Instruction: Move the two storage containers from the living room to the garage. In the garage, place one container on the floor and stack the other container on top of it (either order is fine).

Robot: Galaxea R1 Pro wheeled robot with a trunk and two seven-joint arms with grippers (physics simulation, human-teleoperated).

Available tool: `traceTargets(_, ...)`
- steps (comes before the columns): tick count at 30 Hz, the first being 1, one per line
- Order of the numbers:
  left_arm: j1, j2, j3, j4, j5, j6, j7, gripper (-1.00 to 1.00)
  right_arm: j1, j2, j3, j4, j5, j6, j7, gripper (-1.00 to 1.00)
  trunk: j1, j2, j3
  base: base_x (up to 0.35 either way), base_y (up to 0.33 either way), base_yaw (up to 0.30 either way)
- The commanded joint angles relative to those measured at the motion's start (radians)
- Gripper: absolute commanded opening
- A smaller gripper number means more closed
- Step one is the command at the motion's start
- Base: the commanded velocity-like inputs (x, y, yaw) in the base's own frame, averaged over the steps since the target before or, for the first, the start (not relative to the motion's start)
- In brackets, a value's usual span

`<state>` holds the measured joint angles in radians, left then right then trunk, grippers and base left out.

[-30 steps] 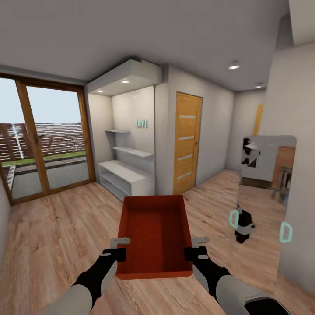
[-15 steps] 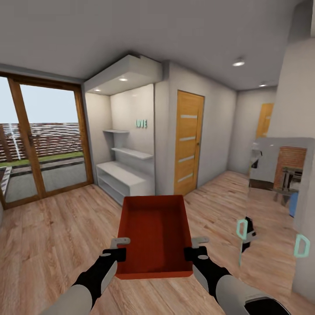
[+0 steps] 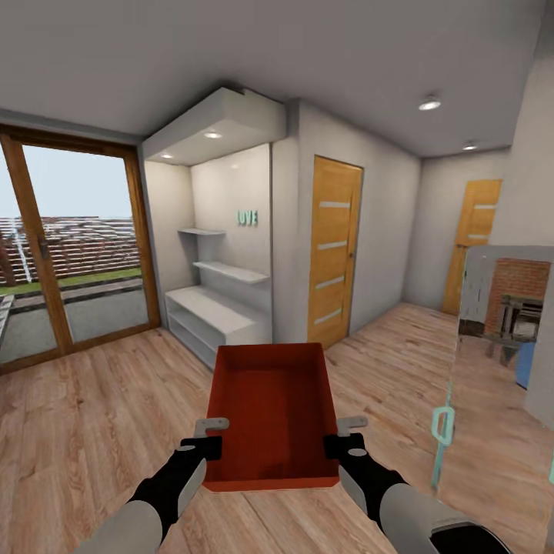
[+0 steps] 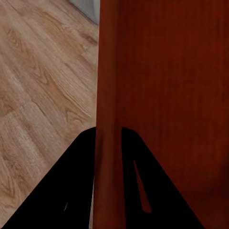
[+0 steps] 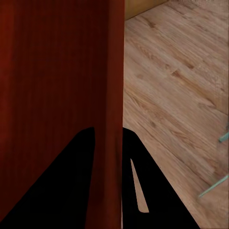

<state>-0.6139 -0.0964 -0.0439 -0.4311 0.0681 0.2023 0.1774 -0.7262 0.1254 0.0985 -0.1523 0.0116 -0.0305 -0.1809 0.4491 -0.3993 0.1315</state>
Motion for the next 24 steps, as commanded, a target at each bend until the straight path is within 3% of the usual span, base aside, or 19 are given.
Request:
traceTargets(1, 0.000, 0.010, 0.032, 0.000, -0.004, 0.008, 0.028, -1.00, -0.001, 0.000, -0.025, -0.003, 0.010, -0.016, -0.006, -1.00, 0.001, -0.001, 0.000, 0.324, 0.000, 0.000)
traceTargets(10, 0.000, 0.010, 0.032, 0.000, -0.004, 0.008, 0.028, -1.00, -0.001, 0.000, -0.024, -0.003, 0.010, -0.017, -0.005, -1.00, 0.001, -0.001, 0.000, 0.324, 0.000, -0.021)
traceTargets(24, 0.000, 0.010, 0.032, -0.001, -0.004, 0.008, 0.028, -1.00, -0.001, 0.000, -0.023, -0.003, 0.010, -0.016, -0.006, -1.00, 0.001, -0.001, 0.000, 0.324, 0.000, -0.231)
